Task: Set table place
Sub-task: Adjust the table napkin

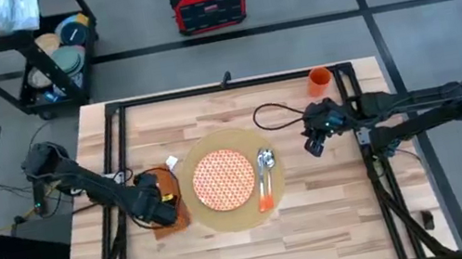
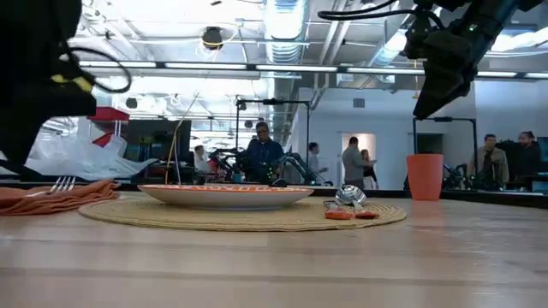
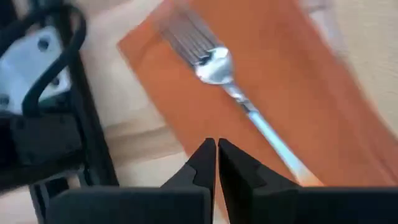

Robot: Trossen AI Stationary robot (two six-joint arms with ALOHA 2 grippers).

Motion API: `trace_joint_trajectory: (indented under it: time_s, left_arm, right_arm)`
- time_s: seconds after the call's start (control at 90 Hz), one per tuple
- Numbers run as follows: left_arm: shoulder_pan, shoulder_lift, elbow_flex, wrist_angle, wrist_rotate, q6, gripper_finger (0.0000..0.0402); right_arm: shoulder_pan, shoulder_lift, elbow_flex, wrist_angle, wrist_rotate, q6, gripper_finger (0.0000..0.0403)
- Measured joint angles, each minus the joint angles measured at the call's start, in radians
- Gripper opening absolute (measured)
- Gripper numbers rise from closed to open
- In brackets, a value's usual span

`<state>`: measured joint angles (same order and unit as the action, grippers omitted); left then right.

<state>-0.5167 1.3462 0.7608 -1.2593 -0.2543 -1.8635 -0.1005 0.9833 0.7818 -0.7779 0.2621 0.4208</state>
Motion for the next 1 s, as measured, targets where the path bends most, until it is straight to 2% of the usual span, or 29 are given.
trace_joint_trajectory:
  time_s: [0.089,0.244,0.344,0.433,0.611,0.789,1.0]
  left_arm:
    - [-0.003,-0.066,0.006,-0.072,-0.043,-0.069,0.0]
    - [0.01,-0.219,0.028,-0.141,-0.214,-0.182,0.0]
    - [0.059,-0.28,0.017,-0.132,-0.294,-0.172,0.0]
    - [0.125,-0.281,-0.005,-0.089,-0.296,-0.087,0.0]
    - [0.236,-0.254,-0.052,0.133,-0.277,0.133,0.0]
    - [0.31,-0.214,-0.078,0.236,-0.213,0.249,0.0]
    - [0.37,-0.149,-0.08,0.283,-0.163,0.374,0.0]
  right_arm:
    - [0.0,0.0,0.0,-0.001,0.0,0.022,0.0108]
    - [0.0,0.0,0.0,-0.002,0.0,0.023,0.0108]
    - [0.0,0.0,0.0,-0.001,0.004,0.02,0.0108]
    - [0.0,0.0,0.0,0.002,0.025,0.016,0.0108]
    - [0.0,0.0,0.0,0.002,0.031,0.015,0.0108]
    - [0.0,0.0,0.0,-0.001,0.031,0.015,0.0108]
    - [0.0,0.0,0.0,-0.002,0.031,0.014,0.0108]
